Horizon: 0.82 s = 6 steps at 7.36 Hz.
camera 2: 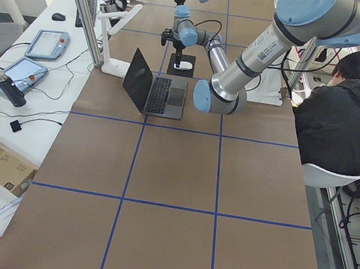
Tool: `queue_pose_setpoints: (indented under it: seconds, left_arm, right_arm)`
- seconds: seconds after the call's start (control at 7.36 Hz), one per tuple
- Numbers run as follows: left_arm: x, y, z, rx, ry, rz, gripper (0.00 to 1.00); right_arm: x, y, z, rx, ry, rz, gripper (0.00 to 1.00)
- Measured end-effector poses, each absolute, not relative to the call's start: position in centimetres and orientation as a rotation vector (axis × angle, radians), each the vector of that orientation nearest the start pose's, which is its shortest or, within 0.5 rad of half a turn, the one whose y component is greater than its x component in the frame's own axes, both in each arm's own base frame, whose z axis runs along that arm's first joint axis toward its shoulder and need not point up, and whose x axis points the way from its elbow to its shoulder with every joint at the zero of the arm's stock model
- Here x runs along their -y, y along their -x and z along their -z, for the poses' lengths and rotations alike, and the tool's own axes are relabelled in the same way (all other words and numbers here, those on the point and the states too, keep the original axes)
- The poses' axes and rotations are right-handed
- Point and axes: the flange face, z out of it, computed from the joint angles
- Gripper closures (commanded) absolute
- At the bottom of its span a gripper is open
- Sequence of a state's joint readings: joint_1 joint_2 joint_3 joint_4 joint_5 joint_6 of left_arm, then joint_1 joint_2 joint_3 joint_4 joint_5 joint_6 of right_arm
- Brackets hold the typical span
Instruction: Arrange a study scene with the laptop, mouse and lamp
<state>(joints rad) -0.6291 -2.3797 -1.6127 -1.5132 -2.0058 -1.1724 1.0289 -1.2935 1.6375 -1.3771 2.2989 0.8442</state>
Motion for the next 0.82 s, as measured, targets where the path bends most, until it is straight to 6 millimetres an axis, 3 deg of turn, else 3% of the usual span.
queue_pose_setpoints:
  seconds: [0.14,0.41,0.54,0.82]
  left_arm:
    - [46.7,-43.9,-19.5,-0.857,-0.06,-0.016,0.01]
    - [44.0,-31.9,-30.9,-0.744,-0.095,-0.121,0.01]
    - [44.6,-26.3,-36.0,-0.691,-0.099,-0.149,0.01]
    - [48.3,-15.3,-45.3,-0.69,-0.064,-0.239,0.01]
  right_arm:
    - [55.8,25.4,-45.6,0.864,0.041,-0.073,0.0]
    - [56.3,22.4,-47.4,0.841,-0.014,-0.024,0.0]
    - [56.5,19.9,-48.8,0.828,-0.035,-0.004,0.0]
    - [56.2,14.4,-52.0,0.805,-0.043,-0.042,0.0]
